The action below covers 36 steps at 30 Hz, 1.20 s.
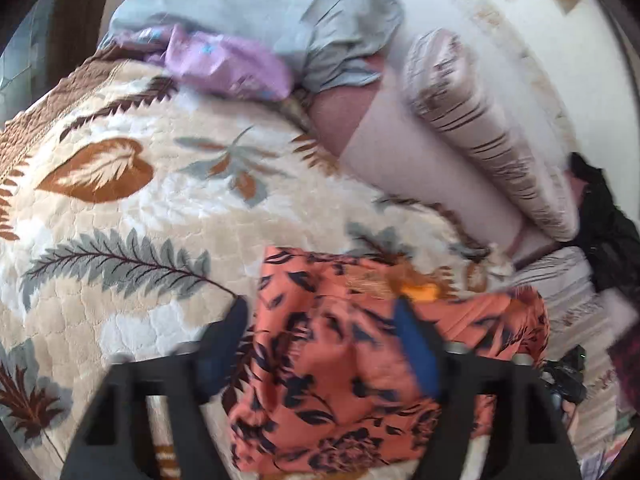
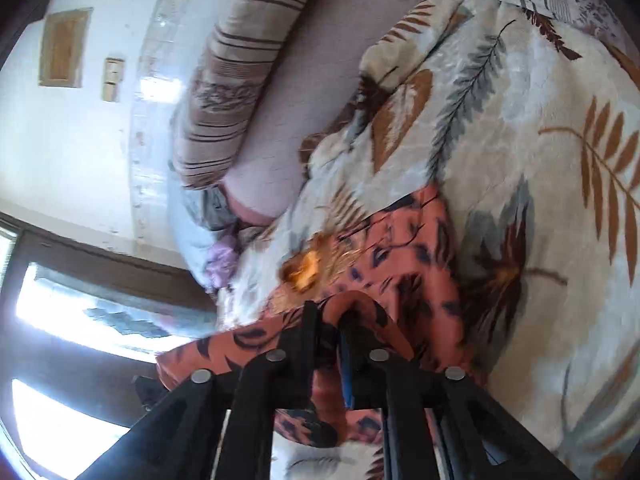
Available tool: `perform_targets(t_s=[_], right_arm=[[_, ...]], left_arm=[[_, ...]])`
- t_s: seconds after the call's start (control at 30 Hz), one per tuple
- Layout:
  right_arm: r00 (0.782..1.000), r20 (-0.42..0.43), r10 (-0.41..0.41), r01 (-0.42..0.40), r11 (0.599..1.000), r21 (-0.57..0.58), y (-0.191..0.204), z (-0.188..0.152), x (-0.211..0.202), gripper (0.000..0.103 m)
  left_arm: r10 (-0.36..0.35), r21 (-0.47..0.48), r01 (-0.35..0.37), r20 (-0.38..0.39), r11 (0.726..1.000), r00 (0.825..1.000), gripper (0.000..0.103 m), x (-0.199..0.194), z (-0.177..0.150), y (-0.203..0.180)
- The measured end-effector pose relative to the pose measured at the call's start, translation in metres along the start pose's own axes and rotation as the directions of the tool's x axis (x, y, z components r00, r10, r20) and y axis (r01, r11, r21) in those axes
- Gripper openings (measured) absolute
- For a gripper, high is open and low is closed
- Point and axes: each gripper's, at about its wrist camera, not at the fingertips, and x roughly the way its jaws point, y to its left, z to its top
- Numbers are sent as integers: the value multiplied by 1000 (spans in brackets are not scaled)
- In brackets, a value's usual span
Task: Fold small clothes
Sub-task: 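Lift the hem and fold it toward the collar with both grippers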
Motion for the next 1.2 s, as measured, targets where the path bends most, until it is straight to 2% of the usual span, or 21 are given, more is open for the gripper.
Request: perform_targets(t_s=[0.03, 0.07, 0.1, 0.13, 0.2, 0.27, 0.33, 0.4, 0.47, 0.53, 0.6, 0.63, 0.67, 0.73, 0.8, 0.9, 1.0, 1.1, 1.13, 1.17, 1.2], right_arm=[[997, -13, -75, 75, 996, 43, -15, 0, 18, 91], [992, -24, -125, 127, 987, 95, -33, -2, 26, 97], [995, -7, -102, 102, 987, 125, -42, -7, 28, 97], [997, 41, -69, 63, 991, 122, -45, -12, 18, 96], [995, 70, -68, 64, 996, 64, -40, -23, 1, 96], [996, 54, -67, 68, 997, -19, -29, -34, -14, 96], [996, -5, -85, 84, 991, -102, -18, -47, -15, 96], [991, -56, -123, 112, 977, -180, -11, -55, -4, 96], [981, -98, -169, 144, 964, -225, -8, -60, 17, 96], [964, -129, -234, 196, 948, -249, -9, -66, 42, 95], [949, -95, -301, 257, 912, -320, 3, -72, 53, 89], [946, -114, -304, 252, 909, -333, 8, -74, 56, 61], [946, -146, -290, 230, 917, -326, 11, -75, 58, 26], [933, -133, -335, 266, 889, -372, 24, -75, 59, 25], [934, -112, -338, 272, 881, -388, 37, -75, 52, 23], [957, -75, -280, 230, 891, -392, 56, -74, 23, 21], [968, -63, -242, 197, 895, -401, 64, -82, -7, 21], [964, -137, -227, 171, 927, -335, 32, -100, -14, 21], [953, -179, -246, 185, 936, -299, 10, -106, -6, 27], [930, -219, -294, 231, 934, -272, -14, -112, 5, 41], [925, -243, -293, 238, 944, -230, -36, -116, 13, 53]], left_arm=[[69, -3, -69, -45, 998, 997, 93, 30, -3, 8], [124, -6, -125, -108, 992, 986, 92, 55, -8, 16], [153, -22, -158, -149, 987, 977, 91, 64, -15, 28], [139, -55, -149, -146, 987, 979, 91, 65, -21, 37], [78, -93, -85, -84, 992, 993, 91, 46, -31, 48], [58, -69, -60, -38, 996, 998, 91, 21, -38, 50], [8, -47, -8, 4, 999, 1000, 92, 2, -47, 48], [-13, 9, 13, -39, 1000, 999, 92, 4, -54, 37], [12, 86, -2, -111, 996, 994, 92, 25, -65, 22], [50, 146, -22, -196, 989, 979, 92, 54, -76, 8], [144, 258, -105, -138, 961, 980, 91, 62, -85, -8], [177, 312, -129, -133, 941, 975, 74, 66, -87, -17], [159, 331, -102, -148, 938, 976, 60, 67, -86, -24], [170, 309, -113, -161, 944, 972, 18, 66, -76, -31], [169, 296, -123, -137, 947, 976, 15, 54, -65, -37], [85, 256, -60, -86, 965, 993, 14, 15, -56, -41], [42, 280, -20, -74, 960, 996, 14, -17, -72, -44], [56, 253, -16, -152, 967, 987, 19, -6, -102, -24], [66, 245, -16, -196, 969, 978, 23, 11, -111, -15], [103, 243, -45, -232, 969, 967, 29, 29, -120, -4], [104, 234, -47, -235, 971, 967, 38, 38, -126, 5]])
